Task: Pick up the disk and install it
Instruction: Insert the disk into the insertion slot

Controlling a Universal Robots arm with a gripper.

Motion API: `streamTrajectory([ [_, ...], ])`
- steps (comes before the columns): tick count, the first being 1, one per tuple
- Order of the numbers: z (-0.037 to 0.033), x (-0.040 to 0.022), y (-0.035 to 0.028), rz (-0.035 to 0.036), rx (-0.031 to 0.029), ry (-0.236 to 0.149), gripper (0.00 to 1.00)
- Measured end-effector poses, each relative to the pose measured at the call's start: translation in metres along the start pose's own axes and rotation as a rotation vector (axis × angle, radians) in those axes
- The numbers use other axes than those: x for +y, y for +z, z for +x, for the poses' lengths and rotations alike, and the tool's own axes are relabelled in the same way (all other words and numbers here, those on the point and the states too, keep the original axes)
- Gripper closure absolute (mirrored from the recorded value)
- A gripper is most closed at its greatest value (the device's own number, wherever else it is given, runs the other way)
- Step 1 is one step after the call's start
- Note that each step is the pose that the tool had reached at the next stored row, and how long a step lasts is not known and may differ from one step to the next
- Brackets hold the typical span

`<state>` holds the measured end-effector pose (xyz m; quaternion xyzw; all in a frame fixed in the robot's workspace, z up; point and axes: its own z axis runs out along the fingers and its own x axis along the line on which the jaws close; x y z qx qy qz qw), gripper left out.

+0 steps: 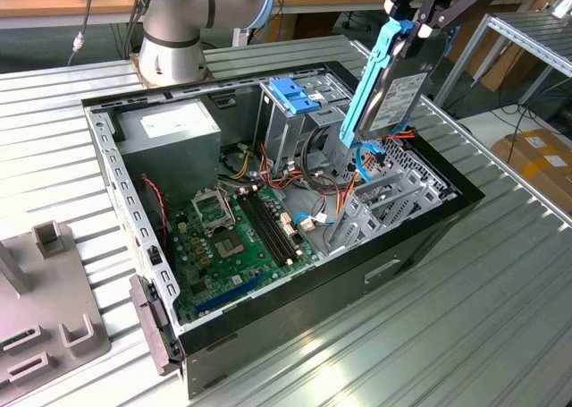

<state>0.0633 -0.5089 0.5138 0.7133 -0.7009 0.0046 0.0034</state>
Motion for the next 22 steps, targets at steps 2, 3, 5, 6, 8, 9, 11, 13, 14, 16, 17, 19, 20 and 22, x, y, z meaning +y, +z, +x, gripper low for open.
streamTrajectory([
  [2,0.0027,0.0000,0.0000,0.0000,0.0001,0.000,0.63],
  [3,0.0044,0.0000,0.0000,0.0000,0.0000,0.000,0.63],
  [5,0.0083,0.0000,0.0001,0.0000,-0.0001,0.000,0.63],
  [6,0.0113,0.0000,0.0001,0.0000,0.0000,0.000,0.63],
  [8,0.0151,0.0000,0.0002,0.0000,0.0000,0.000,0.63],
  [9,0.0173,-0.0001,0.0002,0.0000,0.0001,0.000,0.63],
  [11,0.0227,-0.0002,0.0003,0.0000,-0.0001,0.000,0.63],
  [13,0.0257,-0.0003,0.0003,0.0000,-0.0001,0.000,0.63],
  [14,0.0275,-0.0003,0.0003,0.0000,0.0000,0.000,0.63],
  [16,0.0314,-0.0004,0.0004,0.0000,0.0000,0.000,0.63],
  [17,0.0327,-0.0003,0.0004,0.0000,0.0000,0.000,0.63],
  [19,0.0328,-0.0004,0.0004,0.0000,0.0000,0.000,0.63],
  [20,0.0329,-0.0004,0.0004,0.0000,0.0000,0.000,0.63],
  [22,0.0335,-0.0004,0.0004,0.0000,0.0000,0.000,0.63],
])
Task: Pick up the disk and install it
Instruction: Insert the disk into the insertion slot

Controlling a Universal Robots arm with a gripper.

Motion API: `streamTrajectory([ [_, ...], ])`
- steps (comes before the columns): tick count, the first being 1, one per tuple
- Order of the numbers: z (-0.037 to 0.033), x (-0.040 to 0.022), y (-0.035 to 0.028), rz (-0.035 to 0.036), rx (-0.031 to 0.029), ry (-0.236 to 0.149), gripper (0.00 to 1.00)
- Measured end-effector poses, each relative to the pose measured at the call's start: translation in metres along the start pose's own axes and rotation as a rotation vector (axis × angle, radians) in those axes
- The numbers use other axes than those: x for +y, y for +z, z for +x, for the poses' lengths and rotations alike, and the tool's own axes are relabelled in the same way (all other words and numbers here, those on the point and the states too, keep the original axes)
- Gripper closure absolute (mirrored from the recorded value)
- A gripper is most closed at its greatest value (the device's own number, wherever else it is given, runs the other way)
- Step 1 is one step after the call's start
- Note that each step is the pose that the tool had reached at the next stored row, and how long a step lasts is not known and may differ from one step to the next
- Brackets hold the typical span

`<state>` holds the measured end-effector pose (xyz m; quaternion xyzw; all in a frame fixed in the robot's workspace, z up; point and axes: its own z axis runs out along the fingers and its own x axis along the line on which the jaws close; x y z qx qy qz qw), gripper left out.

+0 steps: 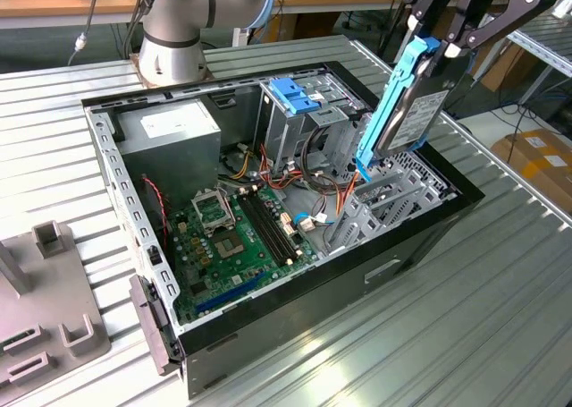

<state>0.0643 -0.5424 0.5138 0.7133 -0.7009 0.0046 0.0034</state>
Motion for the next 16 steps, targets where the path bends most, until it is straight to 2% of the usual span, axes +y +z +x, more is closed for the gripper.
streamTrajectory([
  [2,0.0023,-0.0002,0.0000,0.0000,0.0001,0.000,0.63],
  [9,0.0175,-0.0007,0.0003,0.0000,0.0000,0.000,0.63],
  [16,0.0182,-0.0012,0.0004,0.0000,0.0000,0.000,0.63],
])
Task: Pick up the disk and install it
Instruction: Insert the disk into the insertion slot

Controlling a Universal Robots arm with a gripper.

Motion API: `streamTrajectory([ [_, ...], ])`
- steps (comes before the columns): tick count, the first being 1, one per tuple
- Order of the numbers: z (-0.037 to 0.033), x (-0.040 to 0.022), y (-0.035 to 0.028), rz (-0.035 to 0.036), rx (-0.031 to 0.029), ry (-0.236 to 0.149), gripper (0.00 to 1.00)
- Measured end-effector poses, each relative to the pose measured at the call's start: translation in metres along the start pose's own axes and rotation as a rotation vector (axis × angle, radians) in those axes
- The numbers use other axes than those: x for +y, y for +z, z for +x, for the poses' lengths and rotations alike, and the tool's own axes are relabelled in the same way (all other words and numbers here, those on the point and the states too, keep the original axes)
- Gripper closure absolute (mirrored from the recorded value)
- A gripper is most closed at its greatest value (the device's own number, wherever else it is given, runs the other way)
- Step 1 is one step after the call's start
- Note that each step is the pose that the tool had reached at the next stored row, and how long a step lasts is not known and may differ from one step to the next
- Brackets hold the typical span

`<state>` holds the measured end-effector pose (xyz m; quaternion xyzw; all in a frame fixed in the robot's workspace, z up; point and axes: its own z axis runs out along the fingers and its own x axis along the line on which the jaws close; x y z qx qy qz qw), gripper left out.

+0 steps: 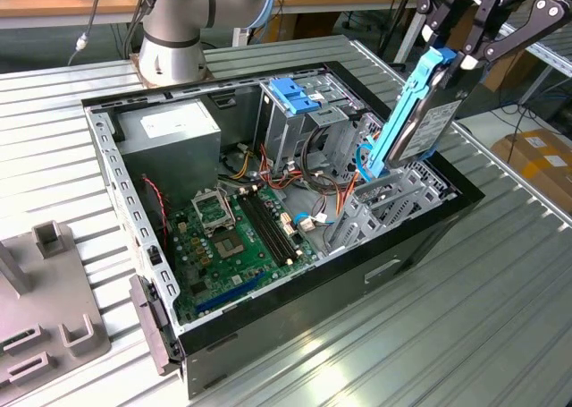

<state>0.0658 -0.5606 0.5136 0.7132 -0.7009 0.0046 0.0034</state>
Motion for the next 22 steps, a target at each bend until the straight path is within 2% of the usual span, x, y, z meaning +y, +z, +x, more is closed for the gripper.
streamTrajectory([
  [4,0.0009,-0.0002,0.0003,0.0000,0.0000,0.000,0.63],
  [10,0.0013,-0.0005,0.0065,0.0000,-0.0002,0.000,0.63],
  [15,0.0013,-0.0005,0.0073,0.0000,0.0000,0.000,0.63],
  [22,0.0012,-0.0005,0.0129,0.0000,0.0001,0.000,0.63],
])
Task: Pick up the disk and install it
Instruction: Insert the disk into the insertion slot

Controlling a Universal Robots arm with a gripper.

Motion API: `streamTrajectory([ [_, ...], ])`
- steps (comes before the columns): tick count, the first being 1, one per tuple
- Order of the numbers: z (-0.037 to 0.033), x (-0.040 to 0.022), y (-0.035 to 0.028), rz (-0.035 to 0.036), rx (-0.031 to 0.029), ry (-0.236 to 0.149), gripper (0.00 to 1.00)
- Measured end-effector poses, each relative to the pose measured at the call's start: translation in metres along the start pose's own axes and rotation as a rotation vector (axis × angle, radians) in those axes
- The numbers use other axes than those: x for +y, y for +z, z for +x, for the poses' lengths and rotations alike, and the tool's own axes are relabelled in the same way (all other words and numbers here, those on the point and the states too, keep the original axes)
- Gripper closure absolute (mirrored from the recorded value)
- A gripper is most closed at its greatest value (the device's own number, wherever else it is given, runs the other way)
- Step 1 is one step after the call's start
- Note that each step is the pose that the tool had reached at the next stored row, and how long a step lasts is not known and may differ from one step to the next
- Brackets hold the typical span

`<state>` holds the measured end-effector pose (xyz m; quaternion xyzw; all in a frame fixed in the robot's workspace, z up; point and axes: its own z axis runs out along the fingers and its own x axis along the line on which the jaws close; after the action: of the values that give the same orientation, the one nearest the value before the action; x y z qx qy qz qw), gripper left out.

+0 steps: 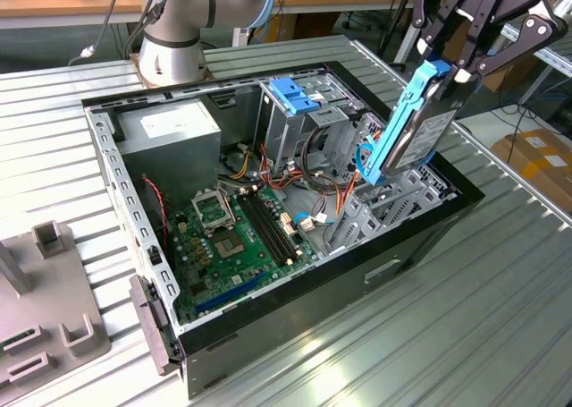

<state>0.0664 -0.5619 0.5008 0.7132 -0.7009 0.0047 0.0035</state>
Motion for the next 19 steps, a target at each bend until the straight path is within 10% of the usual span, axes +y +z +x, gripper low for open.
streamTrajectory([
  [19,0.0063,-0.0019,0.0075,0.0000,-0.0002,0.000,0.63],
])
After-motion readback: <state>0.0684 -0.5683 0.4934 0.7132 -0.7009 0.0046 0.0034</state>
